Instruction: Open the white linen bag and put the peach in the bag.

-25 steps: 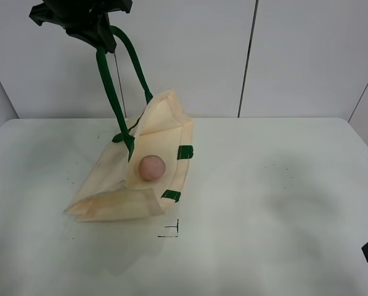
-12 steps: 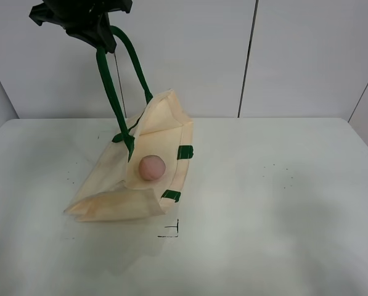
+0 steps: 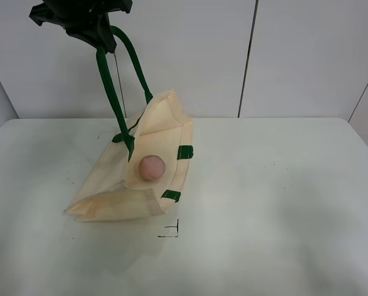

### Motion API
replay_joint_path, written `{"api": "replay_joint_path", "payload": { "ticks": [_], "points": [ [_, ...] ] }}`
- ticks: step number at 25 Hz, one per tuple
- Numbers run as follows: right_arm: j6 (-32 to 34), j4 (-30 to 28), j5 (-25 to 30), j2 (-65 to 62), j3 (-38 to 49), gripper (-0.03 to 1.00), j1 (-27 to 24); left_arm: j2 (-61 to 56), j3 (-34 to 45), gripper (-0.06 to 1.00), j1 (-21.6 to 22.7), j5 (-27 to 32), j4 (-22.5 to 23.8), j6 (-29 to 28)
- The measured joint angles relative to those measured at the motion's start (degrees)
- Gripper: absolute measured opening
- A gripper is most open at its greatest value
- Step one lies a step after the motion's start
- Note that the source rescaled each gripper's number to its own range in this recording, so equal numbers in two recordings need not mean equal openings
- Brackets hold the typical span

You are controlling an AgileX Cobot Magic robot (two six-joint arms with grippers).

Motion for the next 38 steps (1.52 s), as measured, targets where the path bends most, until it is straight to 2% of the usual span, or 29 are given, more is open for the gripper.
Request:
{"api": "replay_joint_path", "payload": {
  "ticks": [8,17,19,23,25,28,31,35,38],
  "points": [
    [0.0,0.4,0.1,-0.3,0.0,0.98,0.0,1.9,5.9,0.00,0.0,-1.3,-0.4,0.0],
    [0.1,0.5,0.1,-0.3,0.0,0.98,0.0,16.0,10.7,0.02,0.0,-6.7,-8.4,2.6],
    [0.1,0.5,0.1,-0.3,0.0,0.98,0.0,18.0,10.7,0.16,0.0,-7.2,-8.8,3.5],
    [0.1,0.5,0.1,-0.3,0.0,0.98,0.0,18.9,10.7,0.72,0.0,-7.6,-8.2,4.4],
    [0.1,0.5,0.1,-0.3,0.0,0.98,0.0,18.9,10.7,0.87,0.0,-7.9,-6.3,4.4],
    [0.1,0.5,0.1,-0.3,0.0,0.98,0.0,18.9,10.7,0.93,0.0,-7.4,1.1,3.2],
    [0.1,0.5,0.1,-0.3,0.0,0.98,0.0,18.9,10.7,0.94,1.0,-6.8,7.9,-0.2],
    [0.1,0.5,0.1,-0.3,0.0,0.98,0.0,18.9,10.7,0.95,5.4,-6.7,9.7,-1.0],
    [0.1,0.5,0.1,-0.3,0.0,0.98,0.0,18.9,10.7,0.95,10.5,-6.7,9.9,-1.0]
  ]
}}
